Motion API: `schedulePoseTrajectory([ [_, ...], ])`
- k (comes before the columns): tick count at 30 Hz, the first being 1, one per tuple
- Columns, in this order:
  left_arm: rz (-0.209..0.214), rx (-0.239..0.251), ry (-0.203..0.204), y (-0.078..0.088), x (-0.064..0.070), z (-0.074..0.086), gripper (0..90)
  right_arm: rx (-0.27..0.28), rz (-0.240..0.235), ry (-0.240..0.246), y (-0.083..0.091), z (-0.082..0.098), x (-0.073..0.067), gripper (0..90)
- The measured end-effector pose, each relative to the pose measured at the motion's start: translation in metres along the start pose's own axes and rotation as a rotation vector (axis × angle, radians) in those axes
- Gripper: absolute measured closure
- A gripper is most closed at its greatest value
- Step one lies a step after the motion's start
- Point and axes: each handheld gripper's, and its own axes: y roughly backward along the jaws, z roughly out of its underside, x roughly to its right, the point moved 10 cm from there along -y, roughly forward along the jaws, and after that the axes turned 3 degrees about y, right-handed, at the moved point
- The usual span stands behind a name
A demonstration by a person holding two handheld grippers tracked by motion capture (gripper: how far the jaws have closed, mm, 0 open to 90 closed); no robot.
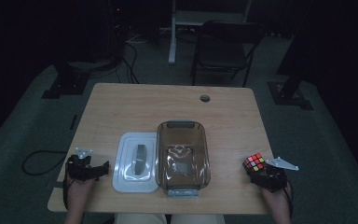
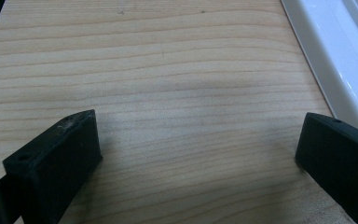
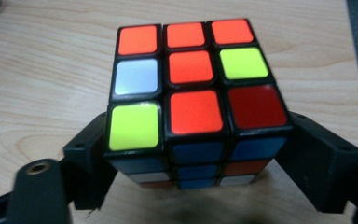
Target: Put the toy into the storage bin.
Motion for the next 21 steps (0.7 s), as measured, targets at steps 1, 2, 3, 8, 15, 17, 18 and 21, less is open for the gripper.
schedulePoseTrajectory([
  [1, 0.0, 0.0, 0.0, 0.0, 0.0, 0.0, 0.5, -0.004, 0.001, -0.001, 0.0, 0.0008, 0.0, 19.3],
  [2, 0.0, 0.0, 0.0, 0.0, 0.0, 0.0, 0.5, -0.006, -0.001, -0.005, -0.0002, 0.0012, -0.0003, 20.2],
  [3, 0.0, 0.0, 0.0, 0.0, 0.0, 0.0, 0.5, -0.016, 0.001, 0.001, -0.0016, 0.002, -0.0005, 21.2],
  [8, 0.0, -0.001, -0.001, 0.0, 0.0, 0.0, 0.5, -0.031, -0.007, 0.014, -0.0038, 0.0029, -0.0027, 28.5],
  [15, 0.0, 0.0, -0.001, 0.0, -0.0001, 0.0, 0.5, -0.043, -0.024, 0.021, -0.0044, 0.004, -0.0041, 33.8],
  [17, 0.0, 0.0, -0.001, 0.0, -0.0001, 0.0, 0.5, -0.044, -0.024, 0.023, -0.0042, 0.004, -0.0042, 33.8],
  [18, 0.0, 0.0, -0.001, 0.0, -0.0001, 0.0, 0.5, -0.044, -0.024, 0.023, -0.0042, 0.004, -0.0042, 33.8],
  [21, 0.0, 0.0, 0.0, -0.0001, 0.0, 0.0, 0.5, -0.048, -0.017, 0.028, -0.0034, 0.0039, -0.0037, 33.9],
])
